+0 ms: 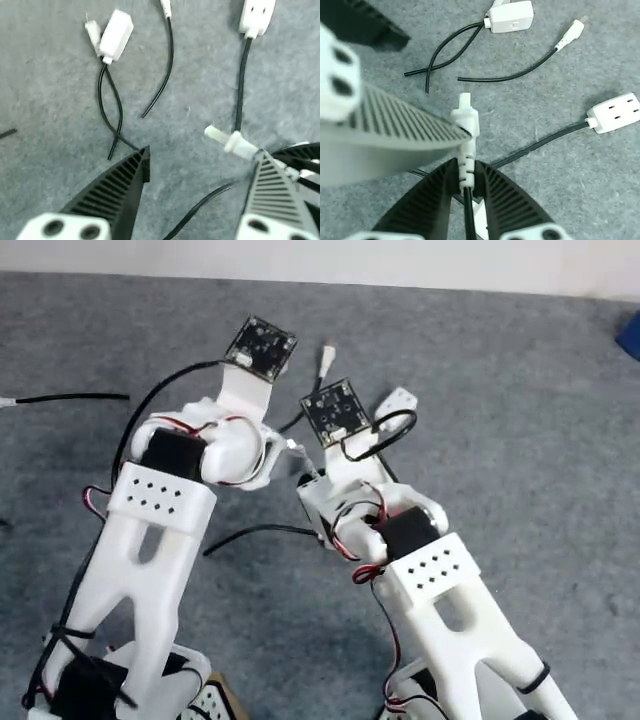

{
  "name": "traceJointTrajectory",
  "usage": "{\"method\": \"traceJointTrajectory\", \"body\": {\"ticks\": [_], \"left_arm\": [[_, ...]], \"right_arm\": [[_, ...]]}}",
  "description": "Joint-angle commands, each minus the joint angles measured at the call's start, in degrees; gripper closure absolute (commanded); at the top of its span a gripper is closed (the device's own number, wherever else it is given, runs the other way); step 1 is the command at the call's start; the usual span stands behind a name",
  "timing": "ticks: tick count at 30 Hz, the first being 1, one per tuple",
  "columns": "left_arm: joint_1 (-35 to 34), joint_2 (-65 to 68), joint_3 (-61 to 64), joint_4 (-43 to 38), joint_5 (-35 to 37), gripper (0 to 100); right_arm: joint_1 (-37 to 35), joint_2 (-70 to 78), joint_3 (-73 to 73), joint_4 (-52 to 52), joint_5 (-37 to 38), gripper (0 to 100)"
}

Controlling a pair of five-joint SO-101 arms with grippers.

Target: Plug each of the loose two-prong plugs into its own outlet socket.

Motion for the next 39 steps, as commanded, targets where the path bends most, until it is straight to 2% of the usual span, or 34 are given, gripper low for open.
{"method": "traceJointTrajectory", "body": {"ticks": [1, 9, 20, 32, 39], "left_arm": [[0.75, -0.75, -3.74, 0.35, -0.26, 67], [0.84, -0.48, 0.22, -0.26, -0.44, 67], [0.57, -0.48, 9.63, -9.32, -2.20, 68], [0.75, -0.48, 11.82, -10.73, -2.37, 68], [-4.26, -1.10, 9.10, -11.16, -2.46, 68]], "right_arm": [[1.71, -1.63, -0.31, -1.27, 0.26, 99.1], [1.36, -2.15, -0.40, -1.19, 0.18, 99.1], [-0.04, -2.24, -0.92, 1.19, -2.46, 99.1], [-0.66, -9.63, -1.01, 4.70, -2.55, 99.1], [-0.22, -9.80, 2.15, 5.85, -2.02, 99.1]]}}
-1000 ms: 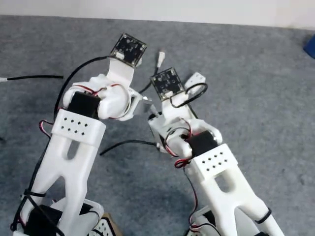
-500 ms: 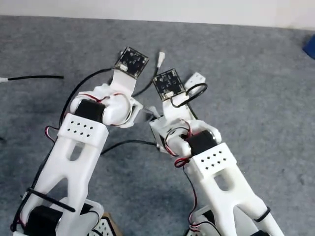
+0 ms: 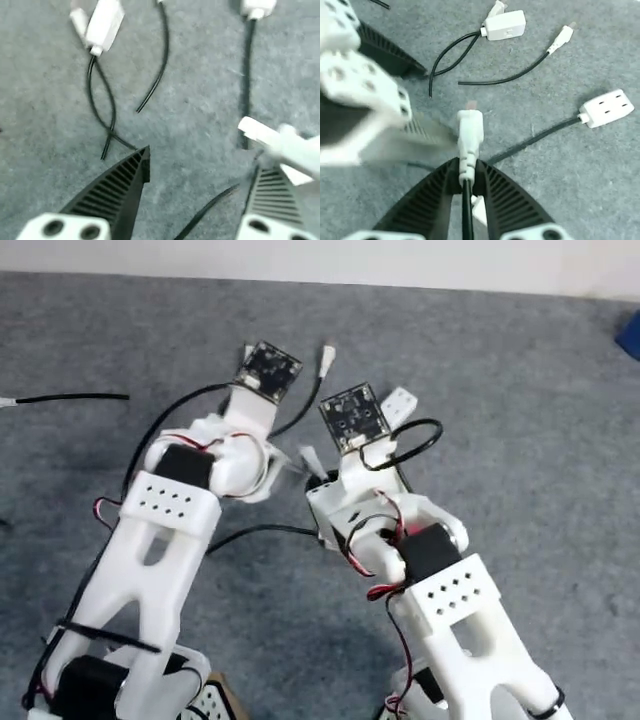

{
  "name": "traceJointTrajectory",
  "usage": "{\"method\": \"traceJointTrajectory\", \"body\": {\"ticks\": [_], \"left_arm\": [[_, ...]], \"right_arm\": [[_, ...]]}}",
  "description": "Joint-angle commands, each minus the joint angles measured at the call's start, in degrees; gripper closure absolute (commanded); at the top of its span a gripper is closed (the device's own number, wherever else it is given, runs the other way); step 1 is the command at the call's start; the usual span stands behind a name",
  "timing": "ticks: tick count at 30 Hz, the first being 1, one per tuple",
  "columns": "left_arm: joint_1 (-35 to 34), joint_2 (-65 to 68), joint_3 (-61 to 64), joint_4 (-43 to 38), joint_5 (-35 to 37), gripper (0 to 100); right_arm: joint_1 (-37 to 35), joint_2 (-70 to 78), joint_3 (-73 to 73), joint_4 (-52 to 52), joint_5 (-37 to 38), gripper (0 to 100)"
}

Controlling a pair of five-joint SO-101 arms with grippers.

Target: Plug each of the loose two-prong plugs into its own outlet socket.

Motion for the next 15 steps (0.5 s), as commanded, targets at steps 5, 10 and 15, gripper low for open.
{"method": "traceJointTrajectory", "body": {"ticks": [5, 10, 15], "left_arm": [[-5.93, -1.10, -5.67, -0.79, -1.76, 68], [-5.67, -1.01, -6.46, 0.09, -2.20, 68], [-5.49, -0.57, -6.20, 0.00, -2.02, 68]], "right_arm": [[-0.48, -1.63, 3.65, -0.22, -0.18, 99.1], [-0.92, -2.07, 3.65, 0.22, -0.62, 99.1], [-3.56, -2.15, 3.47, 0.22, -2.20, 99.1]]}}
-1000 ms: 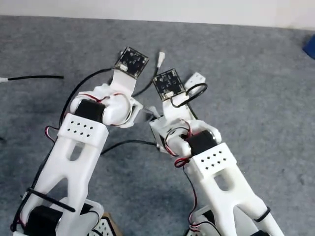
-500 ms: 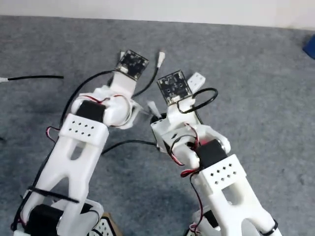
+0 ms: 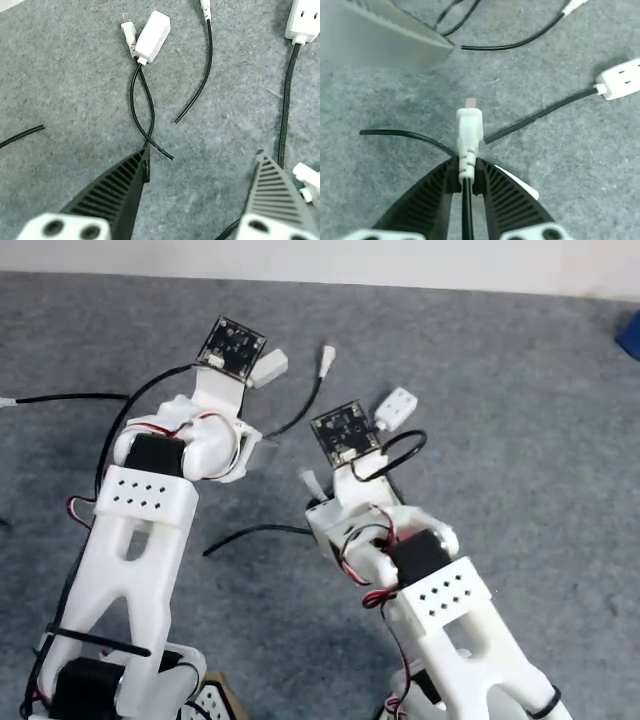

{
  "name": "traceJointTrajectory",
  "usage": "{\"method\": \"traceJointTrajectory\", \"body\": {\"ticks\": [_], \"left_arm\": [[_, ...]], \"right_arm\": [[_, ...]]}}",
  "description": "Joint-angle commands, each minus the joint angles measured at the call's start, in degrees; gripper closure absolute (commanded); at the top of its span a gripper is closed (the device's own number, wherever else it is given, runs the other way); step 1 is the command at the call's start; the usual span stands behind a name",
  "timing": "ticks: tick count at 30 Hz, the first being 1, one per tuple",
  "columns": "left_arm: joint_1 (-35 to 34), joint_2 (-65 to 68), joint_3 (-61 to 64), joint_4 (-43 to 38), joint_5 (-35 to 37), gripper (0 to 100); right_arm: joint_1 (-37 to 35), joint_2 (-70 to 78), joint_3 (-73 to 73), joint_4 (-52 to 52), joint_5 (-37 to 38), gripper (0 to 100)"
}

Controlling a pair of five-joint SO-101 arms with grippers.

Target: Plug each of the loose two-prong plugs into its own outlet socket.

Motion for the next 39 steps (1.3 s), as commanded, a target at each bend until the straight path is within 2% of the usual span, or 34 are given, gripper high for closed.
{"method": "traceJointTrajectory", "body": {"ticks": [1, 7, 14, 23, 27, 39], "left_arm": [[0.22, -0.57, -2.07, 0.09, -0.44, 68], [3.56, -0.57, -0.04, 0.26, 0.00, 68], [10.95, -0.57, 7.52, 0.09, 1.14, 68], [11.30, -0.57, 9.27, -1.93, 1.14, 68], [10.68, -0.57, 9.10, -2.02, 0.88, 68], [-2.68, -0.66, 9.10, -8.62, 0.88, 68]], "right_arm": [[-2.42, -2.07, -1.01, 0.22, -1.32, 99.1], [-3.82, -1.63, -3.38, 0.22, -1.32, 99.1], [-3.47, -1.54, -6.64, 0.75, -1.05, 99.1], [-1.54, -1.54, -10.86, 3.47, -0.97, 99.1], [-1.45, -1.45, -10.51, 3.47, -0.88, 99.1], [6.55, -1.45, -10.33, 10.07, 0.44, 99.1]]}}
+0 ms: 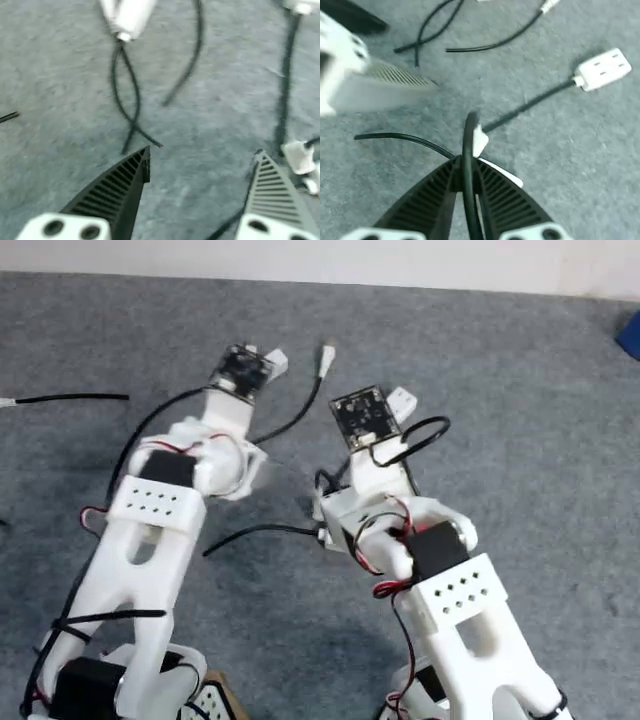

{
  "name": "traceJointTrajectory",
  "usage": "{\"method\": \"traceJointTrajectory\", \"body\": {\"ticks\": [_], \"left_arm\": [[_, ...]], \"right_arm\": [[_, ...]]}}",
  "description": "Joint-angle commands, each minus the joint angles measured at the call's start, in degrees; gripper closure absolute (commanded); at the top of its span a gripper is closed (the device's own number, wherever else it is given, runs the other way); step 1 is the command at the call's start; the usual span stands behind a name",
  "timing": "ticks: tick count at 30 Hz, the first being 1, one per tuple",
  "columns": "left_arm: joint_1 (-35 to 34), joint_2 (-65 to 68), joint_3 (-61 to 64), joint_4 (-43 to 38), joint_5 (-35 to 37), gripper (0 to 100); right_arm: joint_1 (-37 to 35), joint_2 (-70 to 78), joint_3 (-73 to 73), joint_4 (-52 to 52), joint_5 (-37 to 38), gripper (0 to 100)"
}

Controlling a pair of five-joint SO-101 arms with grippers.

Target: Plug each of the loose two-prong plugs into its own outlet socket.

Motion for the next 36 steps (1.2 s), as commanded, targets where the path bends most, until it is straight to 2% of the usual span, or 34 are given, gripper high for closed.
{"method": "traceJointTrajectory", "body": {"ticks": [1, 7, 12, 14, 19, 22, 27, 32, 36], "left_arm": [[-3.03, -0.66, -0.13, -1.67, 0.26, 68], [-3.56, -0.57, 0.04, -1.93, 0.26, 68], [-4.70, -0.57, 1.45, -2.11, 0.18, 68], [-4.88, -0.48, 2.15, -2.90, 0.18, 68], [-5.32, -0.48, 2.51, -3.43, 0.53, 68], [-8.48, -0.57, 4.35, -3.69, 0.26, 68], [-18.33, -0.75, 4.97, -3.78, 0.18, 68], [-29.14, -0.57, 5.41, -9.14, 0.18, 68], [-31.16, -0.66, 6.55, -9.93, 0.09, 68]], "right_arm": [[1.89, -1.45, -3.47, 2.15, 0.79, 99.1], [1.89, -1.45, -3.47, 2.51, 1.05, 99.1], [9.01, -1.45, -1.98, 2.24, 1.23, 98.8], [7.43, -1.36, -0.75, -0.13, 0.97, 97.0], [0.22, 6.81, 0.48, -8.84, -0.79, 81.9], [-1.45, 18.77, -6.81, -10.07, -0.79, 77.3], [-3.56, 39.43, -22.81, -8.22, -1.32, 77.4], [-3.56, 54.73, -39.78, -1.27, -12.75, 77.4], [-4.09, 64.57, -52.18, 3.21, -15.82, 77.4]]}}
